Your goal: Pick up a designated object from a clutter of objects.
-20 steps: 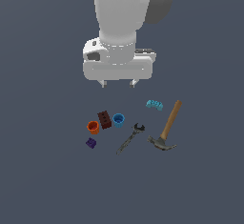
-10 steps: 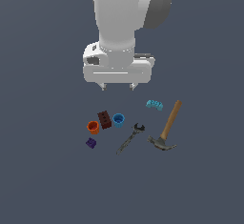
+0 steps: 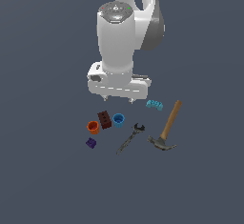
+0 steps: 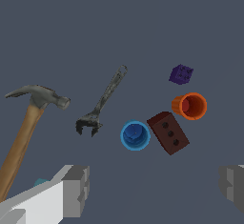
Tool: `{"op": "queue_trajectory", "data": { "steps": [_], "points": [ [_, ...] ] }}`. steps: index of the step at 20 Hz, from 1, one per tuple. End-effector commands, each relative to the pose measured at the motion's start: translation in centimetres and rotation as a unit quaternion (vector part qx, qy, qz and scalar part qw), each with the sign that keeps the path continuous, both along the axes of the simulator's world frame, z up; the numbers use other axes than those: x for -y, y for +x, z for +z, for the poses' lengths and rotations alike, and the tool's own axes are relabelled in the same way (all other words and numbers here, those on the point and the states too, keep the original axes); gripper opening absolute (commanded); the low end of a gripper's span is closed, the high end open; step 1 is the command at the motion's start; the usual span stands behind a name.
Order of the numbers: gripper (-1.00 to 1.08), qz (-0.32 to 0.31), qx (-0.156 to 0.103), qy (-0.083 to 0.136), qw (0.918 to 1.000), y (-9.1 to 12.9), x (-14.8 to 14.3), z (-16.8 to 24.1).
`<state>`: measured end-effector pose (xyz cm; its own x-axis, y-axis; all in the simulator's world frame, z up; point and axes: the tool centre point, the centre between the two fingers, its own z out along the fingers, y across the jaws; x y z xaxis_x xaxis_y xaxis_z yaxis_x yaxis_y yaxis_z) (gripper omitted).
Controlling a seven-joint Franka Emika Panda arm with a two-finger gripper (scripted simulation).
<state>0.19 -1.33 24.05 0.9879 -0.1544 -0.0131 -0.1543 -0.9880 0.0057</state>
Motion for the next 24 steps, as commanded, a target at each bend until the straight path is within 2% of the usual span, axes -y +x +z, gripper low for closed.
{"op": "queue_trajectory", "data": {
  "steps": [1, 12, 18, 24],
  "points": [
    [1.0, -0.029, 0.001, 0.001, 0.9996, 0.0, 0.0, -2.3],
    [1.0, -0.157, 0.005, 0.002, 0.9876, -1.4, 0.2, -11.6],
    [1.0, -0.194, 0.007, 0.001, 0.981, -2.2, 0.3, -14.2],
    [1.0, -0.206, 0.007, 0.0, 0.9785, -2.5, 0.4, -15.0]
  ]
}}
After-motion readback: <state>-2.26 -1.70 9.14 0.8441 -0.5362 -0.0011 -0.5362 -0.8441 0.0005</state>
